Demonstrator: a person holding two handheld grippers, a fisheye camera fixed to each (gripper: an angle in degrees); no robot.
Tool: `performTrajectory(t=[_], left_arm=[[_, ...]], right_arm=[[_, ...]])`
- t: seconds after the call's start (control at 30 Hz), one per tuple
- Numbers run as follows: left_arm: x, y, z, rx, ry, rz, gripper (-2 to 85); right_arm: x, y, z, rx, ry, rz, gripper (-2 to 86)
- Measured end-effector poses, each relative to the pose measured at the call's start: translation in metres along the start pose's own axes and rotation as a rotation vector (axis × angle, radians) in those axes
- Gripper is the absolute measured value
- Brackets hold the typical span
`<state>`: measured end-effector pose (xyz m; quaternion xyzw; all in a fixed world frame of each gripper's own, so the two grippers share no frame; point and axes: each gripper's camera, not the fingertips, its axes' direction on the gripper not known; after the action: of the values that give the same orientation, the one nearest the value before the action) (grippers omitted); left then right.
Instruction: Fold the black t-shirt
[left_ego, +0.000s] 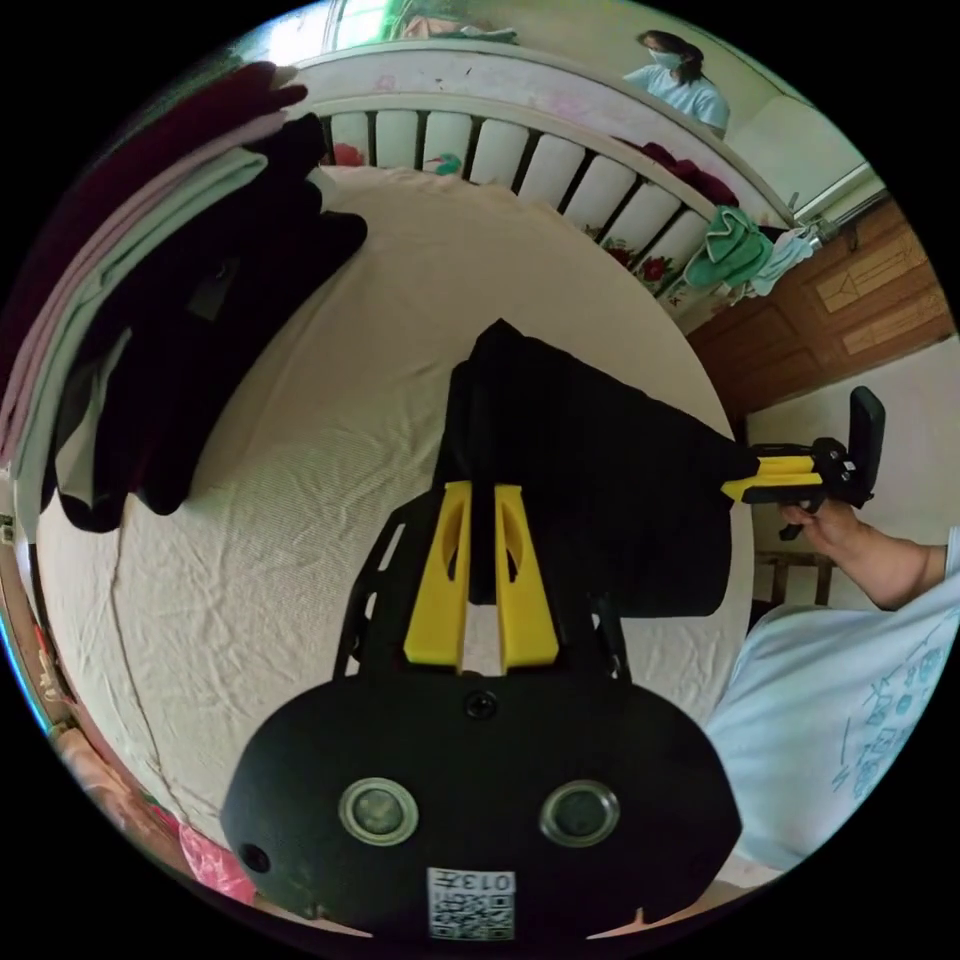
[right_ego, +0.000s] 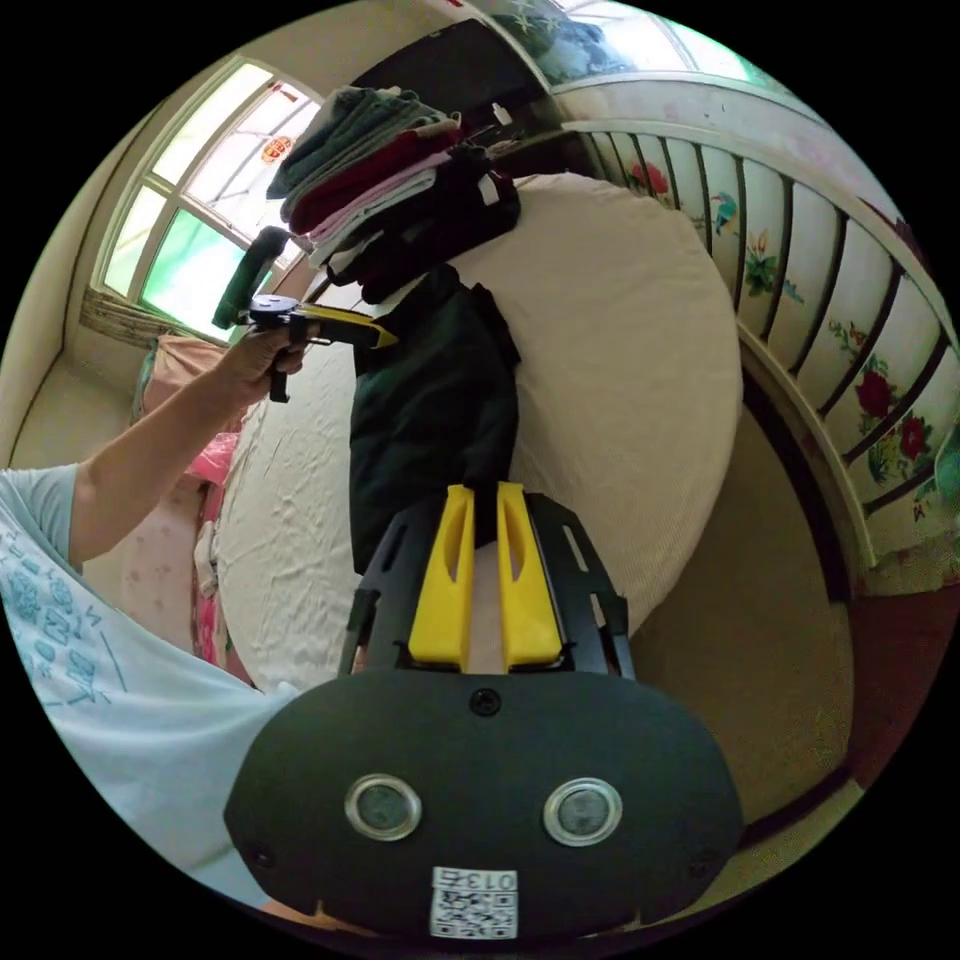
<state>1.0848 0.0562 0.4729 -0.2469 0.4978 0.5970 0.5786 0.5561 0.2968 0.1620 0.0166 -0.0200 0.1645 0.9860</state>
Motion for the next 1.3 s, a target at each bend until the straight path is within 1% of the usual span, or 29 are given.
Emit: performTrajectory(t=[0.13,0.2,0.33,0.4,0.47,0.57,0.73,0.77,0.87,0.97,1.07,1.2,1.3], left_arm=[[0.006,0.009,-0.037,0.12,0.026,-0.028,2.8],[0.006,0.011,-0.047,0.143,0.038,-0.043,2.9],[-0.008,-0.014,-0.033,0.05,0.105,-0.055,4.1],[-0.012,-0.025,-0.03,0.035,0.022,-0.051,4.8],[-0.012,-0.036,-0.032,0.017,-0.065,-0.006,7.4],[-0.012,-0.048,-0.025,-0.051,-0.024,0.062,11.1],[-0.023,-0.058,-0.023,-0.073,0.066,0.07,13.1],[-0.024,-0.06,-0.022,-0.075,0.112,0.073,13.1],[-0.026,-0.065,-0.03,-0.076,0.125,0.088,12.5],[-0.023,-0.07,-0.038,-0.102,0.19,0.102,9.5],[-0.015,-0.073,-0.045,-0.104,0.132,0.113,9.3],[-0.02,-0.072,-0.057,-0.113,0.179,0.082,9.0],[-0.017,-0.068,-0.065,-0.119,0.219,0.056,6.3]], right_arm=[[-0.018,-0.002,-0.015,0.022,0.046,-0.085,3.4],[-0.021,-0.006,-0.023,0.028,0.041,-0.09,3.4],[-0.009,-0.01,-0.015,-0.034,0.016,-0.006,3.5],[-0.007,-0.01,-0.011,-0.045,0.023,0.007,3.8],[-0.008,-0.009,-0.013,-0.036,0.019,0.008,4.2],[-0.007,-0.007,-0.016,-0.021,-0.002,0.018,5.7],[-0.006,-0.004,-0.025,-0.01,-0.035,0.058,8.8],[-0.006,-0.004,-0.026,-0.012,-0.049,0.06,9.3],[-0.008,-0.005,-0.028,-0.02,-0.069,0.071,9.8],[-0.012,-0.007,-0.032,-0.017,-0.097,0.086,9.8],[-0.021,-0.007,-0.036,-0.014,-0.079,0.081,9.6],[-0.031,-0.007,-0.043,-0.012,-0.099,0.097,8.5],[-0.042,-0.009,-0.046,-0.023,-0.106,0.086,6.1]])
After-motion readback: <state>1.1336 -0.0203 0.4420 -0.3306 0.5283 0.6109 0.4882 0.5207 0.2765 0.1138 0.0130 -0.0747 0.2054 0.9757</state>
